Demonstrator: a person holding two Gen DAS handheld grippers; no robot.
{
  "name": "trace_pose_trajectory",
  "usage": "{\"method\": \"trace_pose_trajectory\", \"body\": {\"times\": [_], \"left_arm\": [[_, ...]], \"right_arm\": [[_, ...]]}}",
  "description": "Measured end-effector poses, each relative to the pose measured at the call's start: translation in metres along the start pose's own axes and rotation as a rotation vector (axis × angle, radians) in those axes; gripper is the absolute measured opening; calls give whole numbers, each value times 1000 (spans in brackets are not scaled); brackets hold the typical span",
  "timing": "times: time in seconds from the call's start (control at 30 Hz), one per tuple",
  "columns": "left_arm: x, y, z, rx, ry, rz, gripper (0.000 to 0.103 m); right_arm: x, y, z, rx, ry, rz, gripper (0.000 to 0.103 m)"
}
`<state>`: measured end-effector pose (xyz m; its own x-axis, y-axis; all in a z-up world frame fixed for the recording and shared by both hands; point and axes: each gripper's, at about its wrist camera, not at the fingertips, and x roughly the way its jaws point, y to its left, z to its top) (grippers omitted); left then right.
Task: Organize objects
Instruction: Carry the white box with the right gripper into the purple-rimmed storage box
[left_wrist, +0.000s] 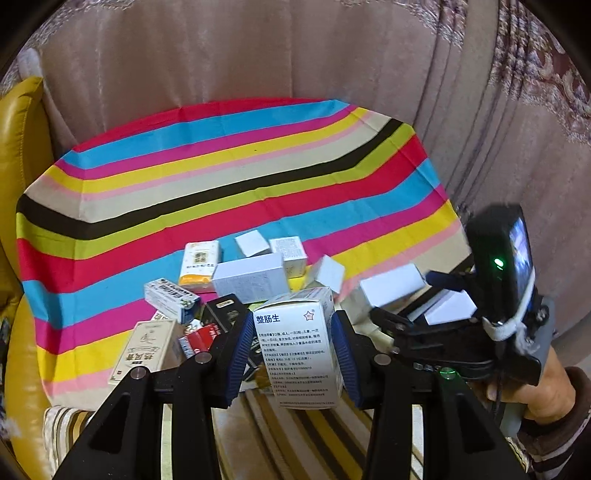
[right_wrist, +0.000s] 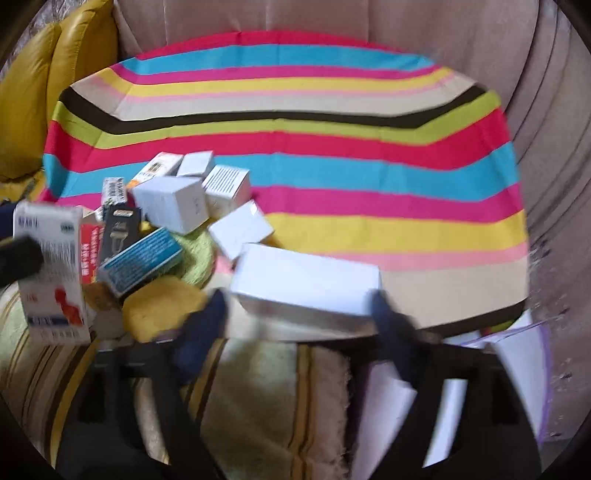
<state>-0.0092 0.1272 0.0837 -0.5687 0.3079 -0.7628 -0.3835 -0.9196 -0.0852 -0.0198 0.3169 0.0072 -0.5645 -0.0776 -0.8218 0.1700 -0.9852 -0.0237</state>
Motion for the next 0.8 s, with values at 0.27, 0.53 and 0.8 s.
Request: {"method": "trace_pose_trajectory", "body": {"times": [0.27,0.53,0.8], "left_arm": [[9,2,-3,-16,7,-33,45],[10,3,-2,-42,6,-48,45],[5,-10,9,-52,-5,-89,45]], "right_arm": [[4,-17,-1,44,-1,-17,98],[22,1,15,54,66,-59,101],[21,-4,14,79,49,-51,91]]}}
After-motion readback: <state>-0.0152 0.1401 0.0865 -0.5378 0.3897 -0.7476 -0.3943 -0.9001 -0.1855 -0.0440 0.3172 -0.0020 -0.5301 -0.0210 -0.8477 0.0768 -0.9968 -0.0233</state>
